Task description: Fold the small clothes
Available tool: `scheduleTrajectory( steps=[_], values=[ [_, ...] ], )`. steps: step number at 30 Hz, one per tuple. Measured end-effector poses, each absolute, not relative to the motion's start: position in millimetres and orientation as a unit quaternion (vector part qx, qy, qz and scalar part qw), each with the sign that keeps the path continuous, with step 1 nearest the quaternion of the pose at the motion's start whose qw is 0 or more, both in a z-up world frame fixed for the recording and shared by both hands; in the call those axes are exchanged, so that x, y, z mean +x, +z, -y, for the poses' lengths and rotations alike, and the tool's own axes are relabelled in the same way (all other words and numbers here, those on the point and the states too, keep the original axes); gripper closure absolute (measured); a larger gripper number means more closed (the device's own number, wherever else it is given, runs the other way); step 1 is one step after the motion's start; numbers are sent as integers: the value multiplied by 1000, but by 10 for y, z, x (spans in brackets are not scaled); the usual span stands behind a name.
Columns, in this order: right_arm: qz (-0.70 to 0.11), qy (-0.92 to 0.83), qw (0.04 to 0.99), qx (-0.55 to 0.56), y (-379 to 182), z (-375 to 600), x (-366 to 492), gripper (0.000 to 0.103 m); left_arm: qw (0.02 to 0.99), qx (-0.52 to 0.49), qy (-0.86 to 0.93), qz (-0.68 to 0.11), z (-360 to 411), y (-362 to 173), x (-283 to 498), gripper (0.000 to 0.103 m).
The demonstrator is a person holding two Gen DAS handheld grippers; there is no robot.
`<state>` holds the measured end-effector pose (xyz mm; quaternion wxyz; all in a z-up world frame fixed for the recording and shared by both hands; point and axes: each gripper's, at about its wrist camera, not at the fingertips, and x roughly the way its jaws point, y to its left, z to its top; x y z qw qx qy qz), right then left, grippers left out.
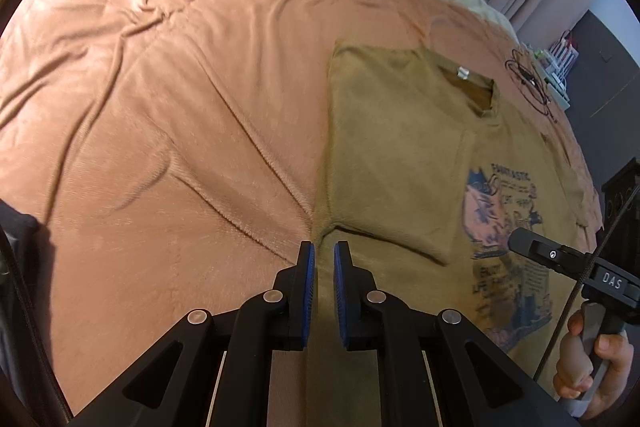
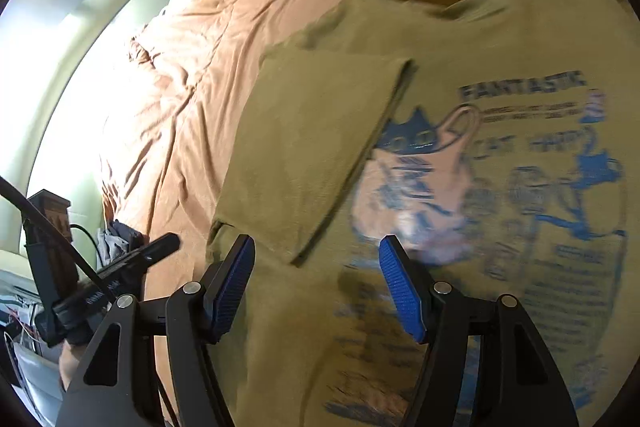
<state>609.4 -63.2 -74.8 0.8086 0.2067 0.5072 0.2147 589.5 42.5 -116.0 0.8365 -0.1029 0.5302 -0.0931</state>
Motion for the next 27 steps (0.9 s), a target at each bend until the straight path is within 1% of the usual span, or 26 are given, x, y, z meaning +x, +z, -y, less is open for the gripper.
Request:
scheduleTrajectory(
  steps=[10, 11, 12, 14, 19, 20, 21, 22, 24, 26, 27],
  values=[
    [-468, 161, 843, 210, -506, 1461, 5564, 40, 845, -87, -113, -515, -48, -798, 5705, 88],
    [-463, 155, 847, 212, -482, 1592, 5499, 40, 846, -85, -117, -513, -1, -775, 5695, 83],
    [-458, 149, 850, 214, -468, 1712, 5436, 40, 847, -82, -120, -511, 53, -750, 5682, 75],
    [-453, 138, 853, 221, -424, 1902, 5333, 40, 851, -76, -128, -504, 167, -701, 5663, 69],
    [-442, 106, 859, 237, -406, 2428, 5110, 40, 848, -58, -149, -505, 503, -642, 5674, 68],
    [-439, 103, 859, 241, -402, 2498, 5075, 40, 848, -55, -151, -505, 553, -638, 5679, 66],
    [-438, 99, 859, 245, -390, 2566, 5042, 39, 847, -52, -155, -506, 619, -631, 5686, 58],
    [-436, 93, 860, 250, -380, 2659, 5009, 33, 846, -48, -156, -507, 696, -622, 5697, 51],
    [-430, 79, 861, 258, -348, 2837, 4946, 24, 851, -40, -150, -501, 846, -583, 5707, 24],
    [-421, 75, 862, 273, -325, 2991, 4886, 22, 858, -38, -146, -490, 964, -539, 5702, 16],
    [-419, 72, 861, 281, -314, 3098, 4854, 19, 860, -38, -151, -486, 1038, -521, 5706, 15]
  ],
)
